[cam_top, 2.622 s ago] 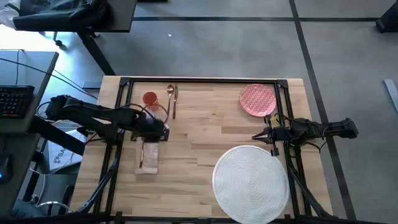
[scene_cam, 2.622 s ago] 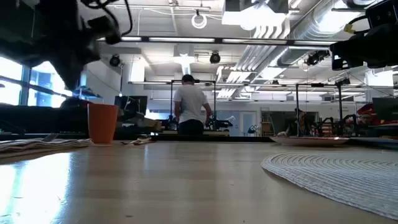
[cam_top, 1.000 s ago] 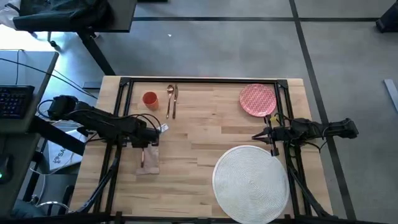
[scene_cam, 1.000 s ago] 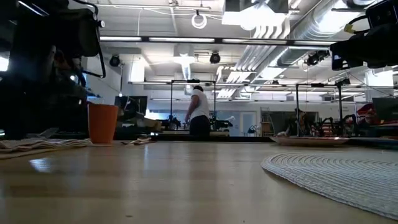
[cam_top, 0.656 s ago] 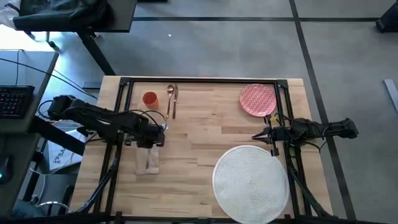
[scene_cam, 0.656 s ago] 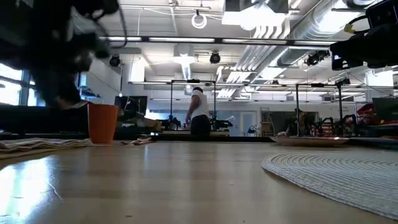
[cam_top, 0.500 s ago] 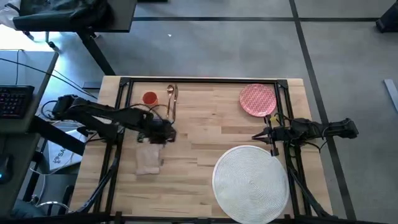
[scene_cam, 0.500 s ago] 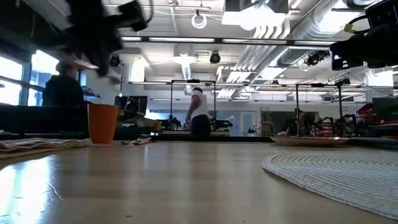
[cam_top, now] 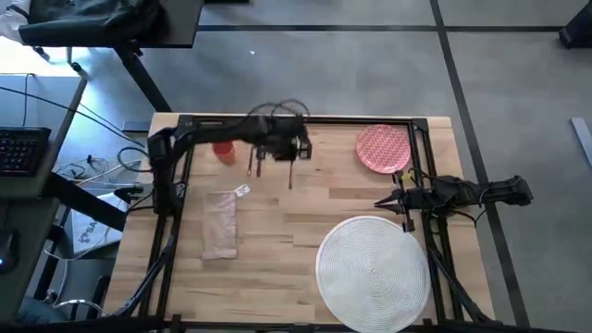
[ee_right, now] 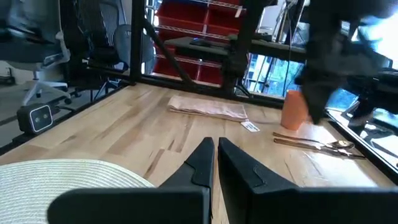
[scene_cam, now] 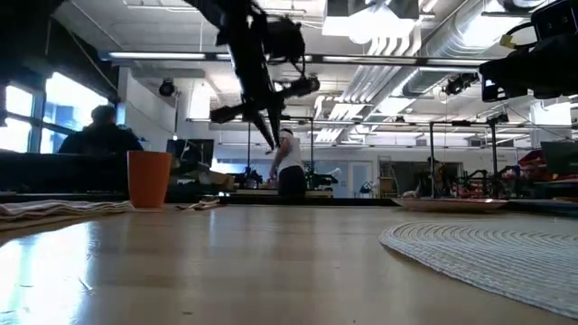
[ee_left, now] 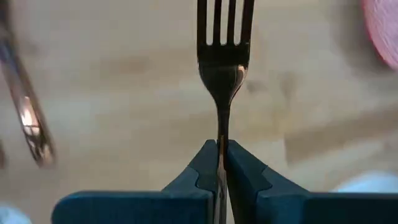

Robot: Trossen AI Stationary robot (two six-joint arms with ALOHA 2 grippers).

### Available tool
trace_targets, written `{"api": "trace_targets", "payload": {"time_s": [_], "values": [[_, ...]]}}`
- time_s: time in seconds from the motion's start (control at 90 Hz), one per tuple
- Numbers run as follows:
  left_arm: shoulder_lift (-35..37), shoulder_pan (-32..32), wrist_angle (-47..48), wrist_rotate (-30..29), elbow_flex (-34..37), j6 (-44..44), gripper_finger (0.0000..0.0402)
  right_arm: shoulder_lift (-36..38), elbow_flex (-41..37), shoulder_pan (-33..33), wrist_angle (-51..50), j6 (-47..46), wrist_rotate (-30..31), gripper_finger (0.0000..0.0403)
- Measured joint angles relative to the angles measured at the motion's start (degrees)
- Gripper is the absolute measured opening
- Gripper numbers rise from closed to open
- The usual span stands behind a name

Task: Set table place
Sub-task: Adjust the gold fork

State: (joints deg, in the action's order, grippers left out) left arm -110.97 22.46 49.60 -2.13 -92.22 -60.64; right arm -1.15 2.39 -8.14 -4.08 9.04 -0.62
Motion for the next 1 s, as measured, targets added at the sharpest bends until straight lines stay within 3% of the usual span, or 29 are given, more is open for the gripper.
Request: {"api": "trace_targets", "payload": {"time_s": [0.178,0.378,1.0], "values": [[-4.63,6.78,0.14,1.02,-0.78,3.55,0.0,-0.02,0.0,0.0,0.0,-0.02,0.0,0.0],[-9.32,10.24,0.25,3.18,-0.77,6.25,0.0,-0.01,0.0,0.0,0.0,0.0,0.01,0.0],[-13.58,11.56,1.51,2.9,-0.75,7.32,0.0,-0.02,0.0,0.02,0.0,0.0,0.02,0.0]]}}
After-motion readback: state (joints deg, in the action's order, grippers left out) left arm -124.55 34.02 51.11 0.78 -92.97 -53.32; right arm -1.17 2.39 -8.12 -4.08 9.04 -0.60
